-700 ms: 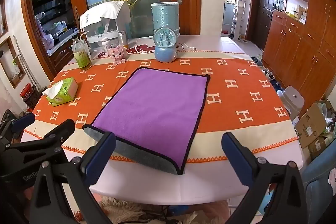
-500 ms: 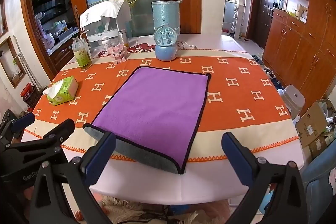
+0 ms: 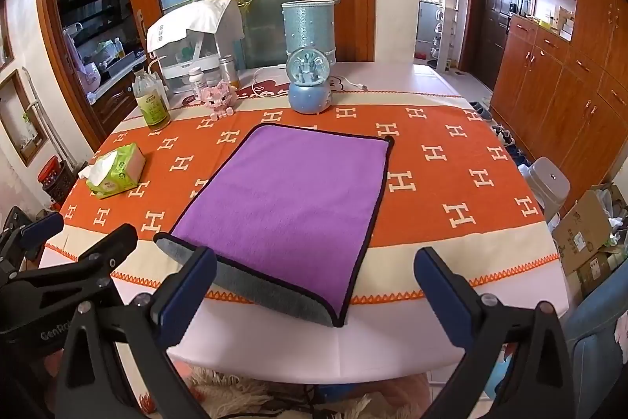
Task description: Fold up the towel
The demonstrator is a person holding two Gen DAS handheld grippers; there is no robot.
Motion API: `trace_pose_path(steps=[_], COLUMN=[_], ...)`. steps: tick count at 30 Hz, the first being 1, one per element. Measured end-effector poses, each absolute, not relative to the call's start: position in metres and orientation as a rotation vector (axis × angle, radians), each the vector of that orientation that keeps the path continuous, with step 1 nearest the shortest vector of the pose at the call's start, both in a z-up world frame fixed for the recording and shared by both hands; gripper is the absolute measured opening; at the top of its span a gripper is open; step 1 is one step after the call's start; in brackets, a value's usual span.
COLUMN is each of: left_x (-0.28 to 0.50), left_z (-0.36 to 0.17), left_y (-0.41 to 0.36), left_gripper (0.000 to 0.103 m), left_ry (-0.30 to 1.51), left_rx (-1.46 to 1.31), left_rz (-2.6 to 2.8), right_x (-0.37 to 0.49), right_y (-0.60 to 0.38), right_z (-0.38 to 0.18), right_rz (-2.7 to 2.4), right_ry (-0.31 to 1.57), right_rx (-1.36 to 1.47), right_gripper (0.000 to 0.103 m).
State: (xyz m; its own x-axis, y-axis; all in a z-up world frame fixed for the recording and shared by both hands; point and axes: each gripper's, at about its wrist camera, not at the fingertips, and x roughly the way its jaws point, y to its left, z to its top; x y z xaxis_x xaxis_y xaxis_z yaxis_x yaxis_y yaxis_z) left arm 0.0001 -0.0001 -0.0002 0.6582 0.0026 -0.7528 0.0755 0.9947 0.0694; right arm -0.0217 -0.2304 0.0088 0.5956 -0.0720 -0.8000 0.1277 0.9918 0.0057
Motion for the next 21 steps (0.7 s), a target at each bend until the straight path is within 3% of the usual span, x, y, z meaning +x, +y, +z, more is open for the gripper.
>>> trace_pose_path(steps=[21], left_x=[-0.0038], left_z=[0.0037], left_y=[-0.0027], left_gripper=[0.102], left_ry=[0.847], left_rx=[0.092], left_rz=[-0.047], right_x=[-0.0236], right_y=[-0.2339], right_z=[0.0105], right_rz=[-0.126], right_ry=[0.924], right_rx=[0.079], right_gripper=[0.101])
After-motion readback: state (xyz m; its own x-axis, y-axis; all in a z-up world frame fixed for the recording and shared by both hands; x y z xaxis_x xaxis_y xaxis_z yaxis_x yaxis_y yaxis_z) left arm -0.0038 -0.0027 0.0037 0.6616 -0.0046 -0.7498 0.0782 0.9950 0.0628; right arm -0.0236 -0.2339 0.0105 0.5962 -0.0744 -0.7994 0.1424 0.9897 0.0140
